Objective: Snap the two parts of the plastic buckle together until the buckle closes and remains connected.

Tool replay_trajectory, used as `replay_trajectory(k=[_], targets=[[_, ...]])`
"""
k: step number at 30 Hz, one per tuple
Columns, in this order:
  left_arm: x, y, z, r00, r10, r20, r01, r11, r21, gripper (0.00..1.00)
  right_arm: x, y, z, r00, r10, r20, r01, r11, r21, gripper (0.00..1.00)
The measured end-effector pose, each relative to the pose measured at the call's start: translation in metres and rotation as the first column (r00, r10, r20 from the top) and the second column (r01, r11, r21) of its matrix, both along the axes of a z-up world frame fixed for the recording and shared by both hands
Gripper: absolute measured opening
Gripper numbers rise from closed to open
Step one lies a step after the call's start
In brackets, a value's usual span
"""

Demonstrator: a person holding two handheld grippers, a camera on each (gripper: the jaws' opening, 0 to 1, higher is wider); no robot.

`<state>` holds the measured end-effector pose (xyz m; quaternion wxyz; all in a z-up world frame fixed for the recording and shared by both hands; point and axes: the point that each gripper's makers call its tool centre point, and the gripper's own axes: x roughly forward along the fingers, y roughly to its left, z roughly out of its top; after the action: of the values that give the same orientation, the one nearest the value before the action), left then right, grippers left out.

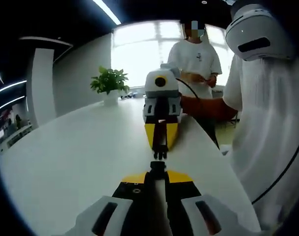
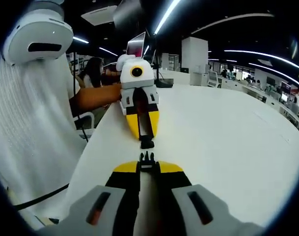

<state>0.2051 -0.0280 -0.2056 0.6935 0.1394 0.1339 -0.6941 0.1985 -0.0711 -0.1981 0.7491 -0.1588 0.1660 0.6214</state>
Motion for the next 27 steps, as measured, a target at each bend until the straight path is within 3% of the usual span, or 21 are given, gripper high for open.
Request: replay_trajectory(k=[27], targets=[[0.0018, 0.0014, -0.0017, 0.999, -0.001, -0.034, 0.002, 1.000, 0.004, 0.12, 0.0048, 0.0051, -0.0022, 1.000, 0.017, 0.014, -0.017, 1.000, -0.016, 0.13]])
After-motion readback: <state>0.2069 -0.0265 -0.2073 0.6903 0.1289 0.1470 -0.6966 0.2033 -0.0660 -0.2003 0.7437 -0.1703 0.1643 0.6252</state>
